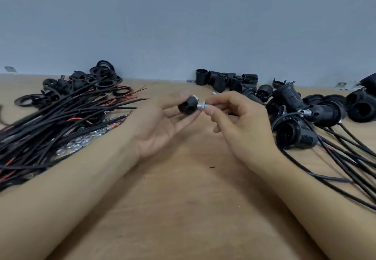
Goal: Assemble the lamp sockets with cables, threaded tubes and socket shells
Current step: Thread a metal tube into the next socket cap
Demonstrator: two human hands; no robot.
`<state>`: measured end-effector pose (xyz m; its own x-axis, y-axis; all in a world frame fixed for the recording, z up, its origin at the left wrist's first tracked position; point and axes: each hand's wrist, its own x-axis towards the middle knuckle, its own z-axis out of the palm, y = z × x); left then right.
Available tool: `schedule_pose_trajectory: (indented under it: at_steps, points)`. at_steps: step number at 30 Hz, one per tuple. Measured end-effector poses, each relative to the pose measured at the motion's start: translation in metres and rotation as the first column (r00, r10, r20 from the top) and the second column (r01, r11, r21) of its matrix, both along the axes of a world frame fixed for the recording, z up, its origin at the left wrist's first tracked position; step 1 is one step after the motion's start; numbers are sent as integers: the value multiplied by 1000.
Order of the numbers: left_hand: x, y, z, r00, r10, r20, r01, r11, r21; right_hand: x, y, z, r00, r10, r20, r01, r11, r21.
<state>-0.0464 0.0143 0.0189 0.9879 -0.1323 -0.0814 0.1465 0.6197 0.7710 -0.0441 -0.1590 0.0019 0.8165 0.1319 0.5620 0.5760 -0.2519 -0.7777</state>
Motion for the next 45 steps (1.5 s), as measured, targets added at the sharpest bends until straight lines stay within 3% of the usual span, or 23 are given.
schedule_pose_trajectory:
  at_steps: [4, 10, 14, 17, 22, 26, 39, 45]
  points:
    - [-12, -1, -3, 996, 33, 80, -33, 999, 5, -3, 3, -3, 1000, 29, -10, -29, 999, -42]
    - [-15, -7, -10, 998, 55, 23, -54, 998, -38, -5, 2, -1, 998, 58, 27, -57, 997, -42]
    - [-15, -9, -13, 998, 65, 5, -65, 995, 80, -5, 3, -2, 995, 51, 84, -44, 996, -81]
    - [-14, -9, -13, 998, 63, 6, -64, 990, 123, -6, 2, -2, 996, 44, 72, -42, 999, -25]
    - [-15, -8, -12, 997, 79, 19, -80, 994, 73, -9, 3, 0, 995, 59, 84, -56, 998, -28]
    - [-17, -8, -12, 998, 54, 42, -56, 997, 49, -7, 2, 0, 997, 70, -11, -70, 997, 25]
    - [-21, -12, -10, 998, 4, 64, -4, 1000, -3, -4, -2, 0, 996, 51, -76, -54, 998, -42]
    - [-22, -13, -9, 997, 11, 71, -15, 998, 62, -4, -2, -1, 999, 44, 20, -42, 997, -63]
